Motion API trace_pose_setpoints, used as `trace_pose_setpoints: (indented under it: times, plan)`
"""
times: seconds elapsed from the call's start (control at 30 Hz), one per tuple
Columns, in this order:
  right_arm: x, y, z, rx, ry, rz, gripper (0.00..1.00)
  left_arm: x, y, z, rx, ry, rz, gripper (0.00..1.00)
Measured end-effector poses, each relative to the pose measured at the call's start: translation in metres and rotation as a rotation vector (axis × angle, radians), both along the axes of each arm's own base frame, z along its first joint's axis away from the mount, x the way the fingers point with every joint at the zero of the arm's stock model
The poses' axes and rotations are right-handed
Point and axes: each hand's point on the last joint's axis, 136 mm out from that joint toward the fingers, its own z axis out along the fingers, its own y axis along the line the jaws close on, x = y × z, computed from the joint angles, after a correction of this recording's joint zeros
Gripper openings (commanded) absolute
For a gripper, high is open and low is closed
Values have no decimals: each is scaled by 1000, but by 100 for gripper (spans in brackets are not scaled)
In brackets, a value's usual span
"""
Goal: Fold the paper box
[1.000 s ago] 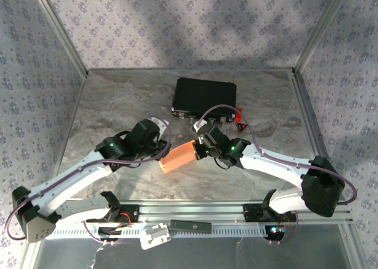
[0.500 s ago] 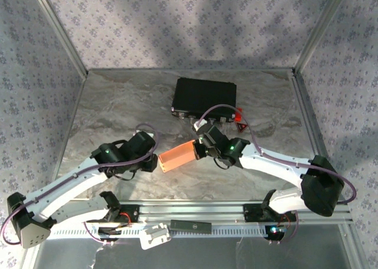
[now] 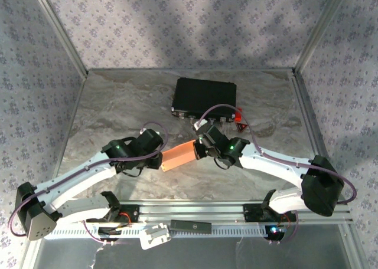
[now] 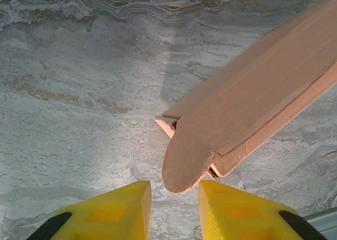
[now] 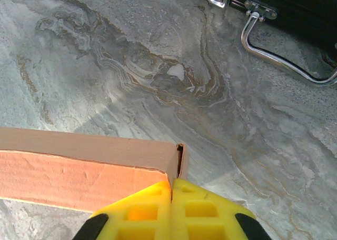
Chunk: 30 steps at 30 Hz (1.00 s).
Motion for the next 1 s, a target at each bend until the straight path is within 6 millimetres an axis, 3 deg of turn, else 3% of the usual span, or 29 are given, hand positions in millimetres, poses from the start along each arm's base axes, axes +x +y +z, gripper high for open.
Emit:
trace_pose_setpoints:
  times: [0.2, 0.27, 0.33, 1.0]
  plan:
    - [0, 0, 0, 0, 0, -1, 0, 6, -6, 0, 9, -7, -8, 22]
    - [0, 0, 0, 0, 0, -1, 0, 8, -8, -2, 16, -5, -11, 9]
    - [0, 0, 0, 2, 2, -3, 0, 9, -10, -4, 19, -6, -12, 3]
    - [-3, -2, 0, -16, -14, -58, 0, 16, -16, 3, -59, 1, 102, 5]
